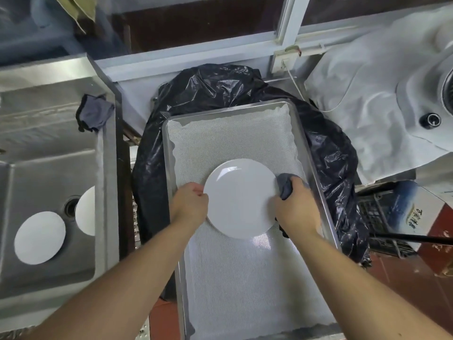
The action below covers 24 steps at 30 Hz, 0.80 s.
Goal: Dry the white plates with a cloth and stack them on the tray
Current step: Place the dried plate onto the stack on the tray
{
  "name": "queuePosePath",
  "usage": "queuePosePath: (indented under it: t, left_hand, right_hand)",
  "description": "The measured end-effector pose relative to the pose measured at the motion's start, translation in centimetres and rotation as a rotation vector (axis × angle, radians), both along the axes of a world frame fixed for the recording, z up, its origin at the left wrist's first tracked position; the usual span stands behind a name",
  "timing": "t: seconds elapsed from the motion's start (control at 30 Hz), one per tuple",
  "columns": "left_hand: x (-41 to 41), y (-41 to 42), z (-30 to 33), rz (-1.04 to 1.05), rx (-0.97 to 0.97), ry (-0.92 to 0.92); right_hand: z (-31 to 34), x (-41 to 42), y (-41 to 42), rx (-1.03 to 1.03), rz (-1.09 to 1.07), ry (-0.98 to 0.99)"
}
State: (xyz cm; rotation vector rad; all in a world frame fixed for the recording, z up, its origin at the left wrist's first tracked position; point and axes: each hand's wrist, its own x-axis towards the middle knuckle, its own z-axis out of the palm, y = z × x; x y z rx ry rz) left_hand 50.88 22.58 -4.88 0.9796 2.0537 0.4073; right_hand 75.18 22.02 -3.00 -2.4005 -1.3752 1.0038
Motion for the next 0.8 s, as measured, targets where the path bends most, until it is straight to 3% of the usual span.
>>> queuePosePath:
  t: [0.3,0.53,0.8]
  left_hand:
    - [0.2,-0.2,-0.6,-0.058,0.069,0.088]
    - [0.5,-0.4,-0.6,-0.032,0.069,0.072]
    - [0.6,0.0,-0.5,-0.024,0.036,0.085]
  right_hand:
    - [-0.8,-0.2,0.1,0.013,0.012,-0.055]
    - [-1.0,1.4,-0.1,0.064,-0.044,0.077]
    - [-0.9,2.4,-1.5,0.165,-0.204,-0.039]
